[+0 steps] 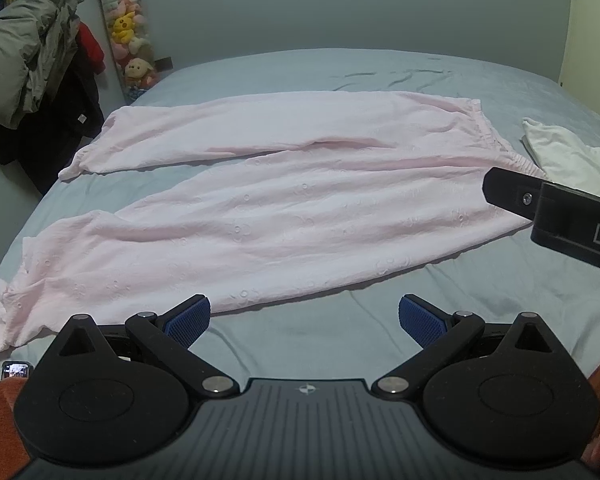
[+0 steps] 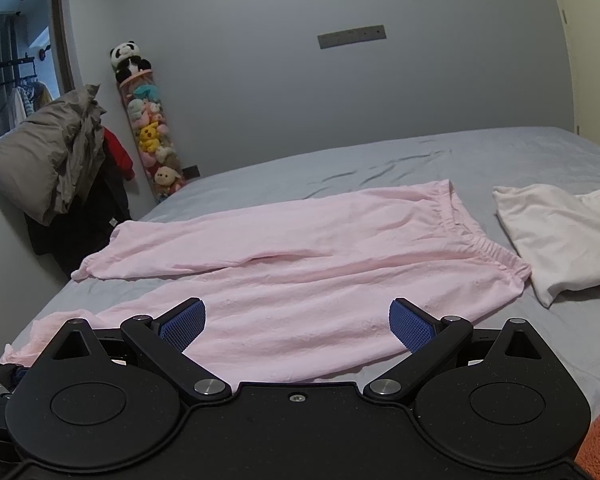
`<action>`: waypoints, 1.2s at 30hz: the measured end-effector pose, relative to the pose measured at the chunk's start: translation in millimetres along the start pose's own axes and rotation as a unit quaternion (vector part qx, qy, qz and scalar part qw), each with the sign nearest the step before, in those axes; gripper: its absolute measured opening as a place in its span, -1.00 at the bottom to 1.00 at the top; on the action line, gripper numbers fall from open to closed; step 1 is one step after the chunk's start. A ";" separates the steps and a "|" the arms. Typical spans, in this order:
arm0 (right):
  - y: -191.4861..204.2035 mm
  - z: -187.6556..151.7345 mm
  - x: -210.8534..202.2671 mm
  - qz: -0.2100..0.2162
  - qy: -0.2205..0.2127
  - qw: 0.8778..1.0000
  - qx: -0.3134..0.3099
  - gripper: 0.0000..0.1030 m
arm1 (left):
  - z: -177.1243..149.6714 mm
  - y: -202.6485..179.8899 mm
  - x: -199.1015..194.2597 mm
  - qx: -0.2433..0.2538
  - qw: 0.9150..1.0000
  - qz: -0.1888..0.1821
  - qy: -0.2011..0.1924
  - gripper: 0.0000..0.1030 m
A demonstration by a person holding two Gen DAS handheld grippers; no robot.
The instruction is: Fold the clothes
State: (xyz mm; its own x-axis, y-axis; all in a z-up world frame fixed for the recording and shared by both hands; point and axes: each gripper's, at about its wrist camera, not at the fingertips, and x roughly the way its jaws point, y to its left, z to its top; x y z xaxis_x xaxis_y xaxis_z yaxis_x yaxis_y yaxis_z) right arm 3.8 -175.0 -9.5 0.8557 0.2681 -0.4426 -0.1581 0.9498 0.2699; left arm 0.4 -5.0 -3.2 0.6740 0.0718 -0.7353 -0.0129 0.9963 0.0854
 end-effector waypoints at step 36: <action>-13.0 116.1 35.2 0.051 0.231 0.967 -0.092 0.90 | 48.0 138.2 -33.7 0.115 0.988 0.098 -0.020 0.87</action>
State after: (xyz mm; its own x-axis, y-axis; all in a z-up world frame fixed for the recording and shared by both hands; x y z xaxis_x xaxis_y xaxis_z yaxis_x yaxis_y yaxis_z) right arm 93.2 -196.6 70.7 0.5269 0.3644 -0.7679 -0.3513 0.9160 0.1937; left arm 11.3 128.0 65.6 0.7039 0.2552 -0.6629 0.0188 0.9262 0.3765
